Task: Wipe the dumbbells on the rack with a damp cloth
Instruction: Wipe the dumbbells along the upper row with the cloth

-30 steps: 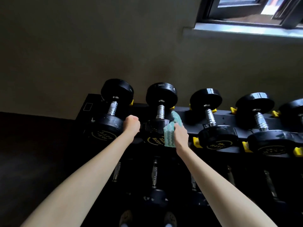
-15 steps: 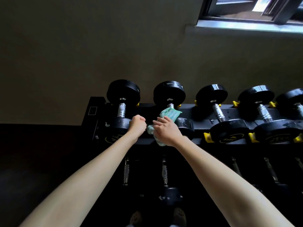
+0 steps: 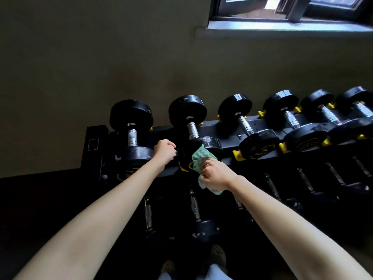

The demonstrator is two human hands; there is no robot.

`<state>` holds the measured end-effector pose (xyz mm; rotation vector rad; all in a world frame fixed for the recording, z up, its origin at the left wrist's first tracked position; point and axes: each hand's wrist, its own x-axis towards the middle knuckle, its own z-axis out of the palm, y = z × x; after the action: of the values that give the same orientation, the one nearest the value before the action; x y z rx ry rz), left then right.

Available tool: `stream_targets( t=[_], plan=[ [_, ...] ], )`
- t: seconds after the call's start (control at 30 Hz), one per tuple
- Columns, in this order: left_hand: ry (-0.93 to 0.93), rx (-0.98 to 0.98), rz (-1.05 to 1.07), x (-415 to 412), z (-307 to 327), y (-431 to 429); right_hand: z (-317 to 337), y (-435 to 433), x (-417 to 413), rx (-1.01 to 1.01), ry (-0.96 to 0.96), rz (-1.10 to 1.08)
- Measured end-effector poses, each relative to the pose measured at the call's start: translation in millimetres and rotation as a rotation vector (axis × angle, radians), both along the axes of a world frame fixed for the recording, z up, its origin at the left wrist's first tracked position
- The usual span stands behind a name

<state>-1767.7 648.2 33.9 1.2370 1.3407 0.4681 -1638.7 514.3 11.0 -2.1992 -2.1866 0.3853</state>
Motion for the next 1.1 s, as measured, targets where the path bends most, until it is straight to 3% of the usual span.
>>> stream_targets(
  t=[0.17, 0.27, 0.37, 0.5, 0.87, 1.1],
  plan=[
    [0.013, 0.056, -0.076, 12, 5, -8, 17, -26, 36, -0.024, 0.299, -0.719],
    [0.021, 0.09, -0.091, 20, 7, -8, 26, -20, 47, 0.25, 0.913, -1.164],
    [0.028, 0.107, -0.095, 29, 9, -1, 34, -10, 55, 0.403, 1.316, -1.345],
    [0.061, 0.153, -0.092, 43, 14, 12, 41, 11, 66, 0.399, 1.667, -1.348],
    [0.162, 0.193, -0.09, 97, 20, 65, 35, 88, 132, 0.43, 1.91, -1.25],
    [0.289, 0.211, 0.083, 122, 2, 114, -1, 156, 166, 0.366, 1.844, -1.396]
  ],
)
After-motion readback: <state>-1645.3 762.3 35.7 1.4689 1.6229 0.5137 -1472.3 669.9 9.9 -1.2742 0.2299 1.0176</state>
